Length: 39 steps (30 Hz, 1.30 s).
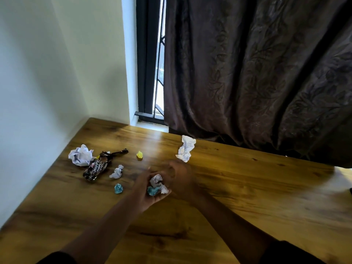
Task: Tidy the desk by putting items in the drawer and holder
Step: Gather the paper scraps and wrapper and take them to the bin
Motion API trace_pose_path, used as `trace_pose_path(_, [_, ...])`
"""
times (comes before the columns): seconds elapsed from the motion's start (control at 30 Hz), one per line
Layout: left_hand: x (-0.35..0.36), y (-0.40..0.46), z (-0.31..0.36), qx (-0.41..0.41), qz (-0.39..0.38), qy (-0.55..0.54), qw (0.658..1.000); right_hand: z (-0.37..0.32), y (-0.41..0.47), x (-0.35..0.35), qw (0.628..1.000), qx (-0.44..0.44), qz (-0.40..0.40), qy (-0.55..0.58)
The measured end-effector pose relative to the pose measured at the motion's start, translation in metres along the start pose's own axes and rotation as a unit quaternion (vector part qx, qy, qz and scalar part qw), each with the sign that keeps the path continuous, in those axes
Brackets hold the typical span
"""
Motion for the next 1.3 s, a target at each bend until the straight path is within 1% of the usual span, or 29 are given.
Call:
trace_pose_path(0.07, [-0.004,-0.002,0.003,0.007,-0.011,-0.007,1.0,0.019,0.012,-0.002,0.997,0.019,0.019,-0.068])
trace_pose_path(0.13, [-0.006,-0.005,0.005,0.014,-0.009,-0.007,1.0,0.038,0.024,-0.001,0.992,0.052,0.01,-0.113])
trace_pose_path(0.2, [-0.006,-0.008,0.006,0.026,-0.007,-0.004,1.0,0.055,0.039,0.001,0.986,0.08,-0.018,-0.145])
trace_pose_path(0.27, [-0.012,-0.009,0.005,0.034,0.01,-0.007,0.999,0.069,0.054,0.004,0.978,0.098,-0.061,-0.174])
trace_pose_path(0.33, [-0.02,-0.01,0.004,0.033,0.033,-0.017,0.999,0.077,0.066,0.007,0.976,0.102,-0.102,-0.163])
trace_pose_path(0.4, [-0.024,-0.011,0.003,0.033,0.039,-0.018,0.999,0.081,0.072,0.01,0.977,0.091,-0.129,-0.142])
trace_pose_path(0.43, [-0.025,-0.012,0.002,0.032,0.037,-0.016,0.999,0.084,0.073,0.012,0.978,0.083,-0.13,-0.142])
trace_pose_path(0.5, [-0.026,-0.015,0.0,0.032,0.038,-0.017,0.999,0.087,0.07,0.015,0.983,0.072,-0.103,-0.136])
trace_pose_path(0.6, [-0.032,-0.015,-0.001,0.03,0.049,-0.023,0.998,0.083,0.062,0.017,0.992,0.032,-0.035,-0.116])
trace_pose_path(0.7, [-0.028,-0.019,0.001,0.031,0.049,-0.029,0.998,0.061,0.056,0.012,0.998,-0.029,0.03,-0.052])
trace_pose_path(0.77, [-0.025,-0.021,0.007,0.042,0.053,-0.035,0.997,0.035,0.05,0.008,0.996,-0.069,0.055,-0.008])
trace_pose_path(0.8, [-0.023,-0.021,0.011,0.049,0.057,-0.036,0.997,0.019,0.046,0.006,0.994,-0.092,0.057,0.003])
trace_pose_path(0.83, [-0.02,-0.024,0.016,0.055,0.058,-0.037,0.996,0.003,0.042,0.008,0.992,-0.119,0.043,0.014])
trace_pose_path(0.9, [-0.017,-0.025,0.025,0.065,0.056,-0.034,0.996,-0.029,0.028,0.014,0.986,-0.167,-0.011,0.018])
trace_pose_path(0.93, [-0.015,-0.027,0.028,0.07,0.054,-0.038,0.995,-0.041,0.019,0.016,0.982,-0.189,-0.024,0.008])
trace_pose_path(1.07, [-0.006,-0.039,0.042,0.079,-0.024,-0.081,0.993,-0.072,-0.018,0.018,0.964,-0.265,-0.01,-0.022])
trace_pose_path(1.13, [-0.012,-0.036,0.049,0.092,-0.035,-0.094,0.991,-0.08,-0.027,0.022,0.955,-0.291,-0.011,-0.048])
trace_pose_path(1.23, [-0.012,-0.041,0.043,0.041,-0.082,-0.149,0.985,-0.091,-0.034,0.024,0.949,-0.308,-0.024,-0.057])
trace_pose_path(1.3, [-0.011,-0.045,0.045,0.029,-0.102,-0.168,0.98,-0.098,-0.035,0.025,0.947,-0.314,-0.022,-0.063])
Point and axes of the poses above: each hand's wrist, its own y-axis towards the middle knuckle, its own x-axis out of the palm, z = x × y, the point moved 6 cm from there along y, towards the middle knuckle, and after that the axes turned 1 degree about -y, right-handed, at the moved point
